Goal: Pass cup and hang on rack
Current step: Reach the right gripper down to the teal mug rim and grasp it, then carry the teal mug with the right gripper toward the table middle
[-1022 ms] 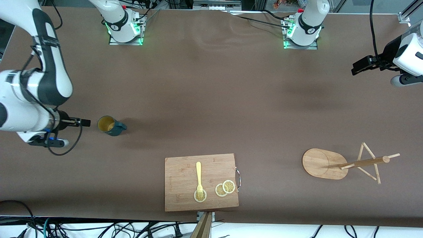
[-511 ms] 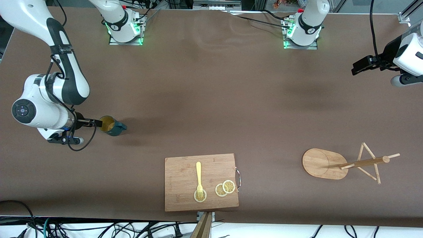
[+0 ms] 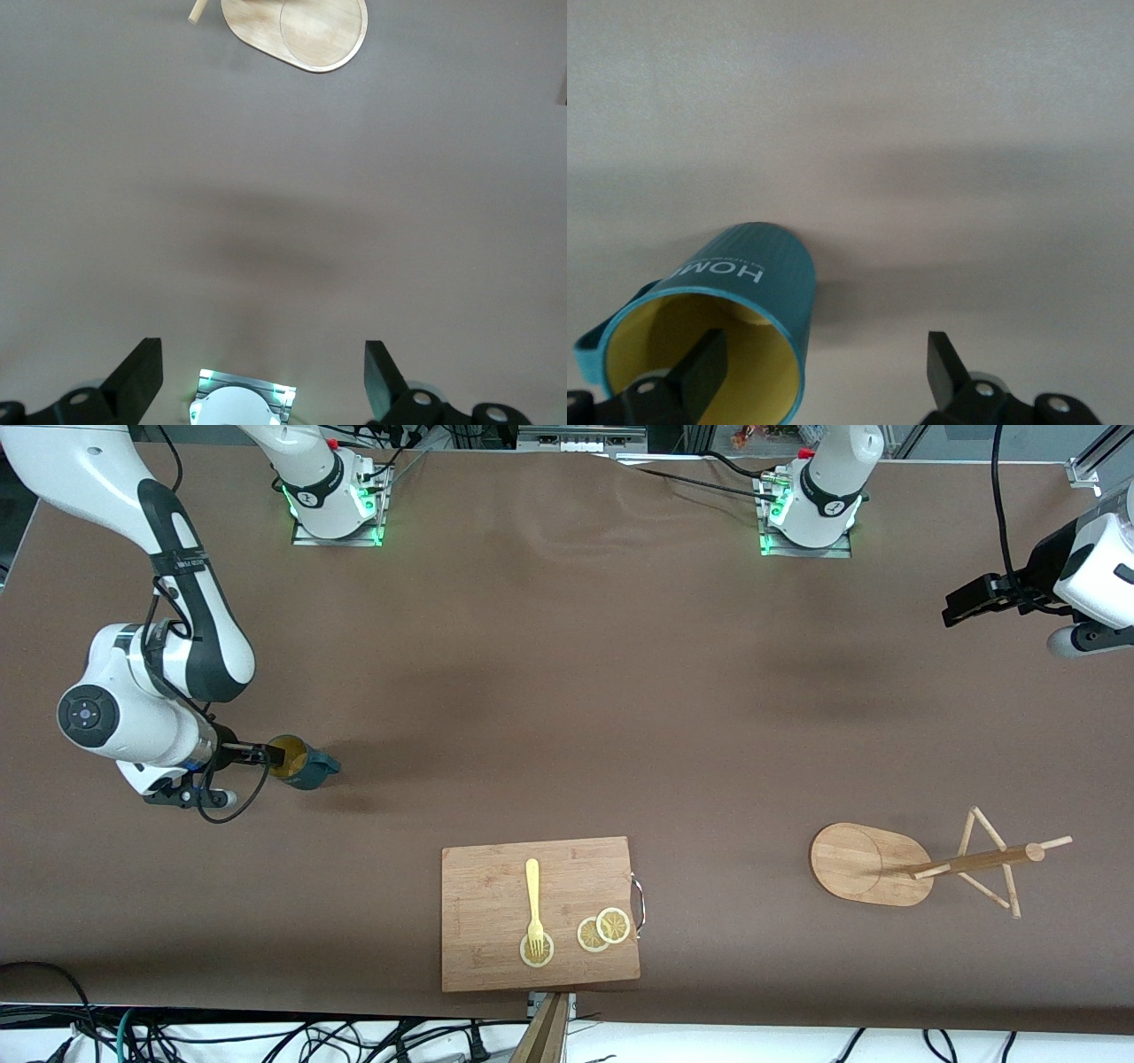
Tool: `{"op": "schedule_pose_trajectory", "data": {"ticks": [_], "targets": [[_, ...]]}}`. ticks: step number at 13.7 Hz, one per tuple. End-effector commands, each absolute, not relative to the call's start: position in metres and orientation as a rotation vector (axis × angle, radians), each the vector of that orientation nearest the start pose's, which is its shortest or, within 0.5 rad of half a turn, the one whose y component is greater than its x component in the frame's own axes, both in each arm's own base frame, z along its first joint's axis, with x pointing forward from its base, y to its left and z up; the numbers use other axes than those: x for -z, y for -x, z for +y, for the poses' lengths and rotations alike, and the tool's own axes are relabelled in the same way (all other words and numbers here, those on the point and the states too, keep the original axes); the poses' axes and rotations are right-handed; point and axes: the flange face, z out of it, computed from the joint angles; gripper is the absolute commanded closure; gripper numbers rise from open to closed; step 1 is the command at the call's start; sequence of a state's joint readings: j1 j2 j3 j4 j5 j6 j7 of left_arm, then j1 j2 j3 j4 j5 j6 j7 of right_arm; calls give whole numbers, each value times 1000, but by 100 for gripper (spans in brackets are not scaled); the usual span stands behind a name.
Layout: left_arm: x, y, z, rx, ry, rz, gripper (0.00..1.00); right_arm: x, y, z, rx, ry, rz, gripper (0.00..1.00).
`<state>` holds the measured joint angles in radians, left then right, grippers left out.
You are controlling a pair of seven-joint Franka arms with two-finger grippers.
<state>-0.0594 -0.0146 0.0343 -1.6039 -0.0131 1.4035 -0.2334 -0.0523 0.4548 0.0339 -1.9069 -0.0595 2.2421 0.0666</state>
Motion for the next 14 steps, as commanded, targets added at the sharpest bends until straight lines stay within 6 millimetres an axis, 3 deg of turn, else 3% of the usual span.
{"op": "schedule_pose_trajectory", "data": {"ticks": [1, 2, 3, 5, 7, 11, 14], "targets": [[-611, -528, -15, -309, 3083, -288, 0, -241, -606, -11, -161, 3156, 81, 27], [-611, -527, -15, -309, 3083, -285, 0, -239, -606, -10, -173, 3156, 72, 71], [-611, -527, -15, -309, 3083, -285, 0, -240, -607, -9, -170, 3156, 67, 85], [-611, -527, -16, -309, 3083, -283, 0, -240, -606, -6, -199, 3156, 55, 100], [-611, -527, -17, -318, 3083, -280, 0, -244, -607, 6, -228, 3154, 39, 100], [-610, -527, -16, -328, 3081, -283, 0, -248, -609, 8, -223, 3153, 35, 100], [-610, -526, -15, -328, 3081, -285, 0, -277, -620, 55, -166, 3128, -76, 100]]}}
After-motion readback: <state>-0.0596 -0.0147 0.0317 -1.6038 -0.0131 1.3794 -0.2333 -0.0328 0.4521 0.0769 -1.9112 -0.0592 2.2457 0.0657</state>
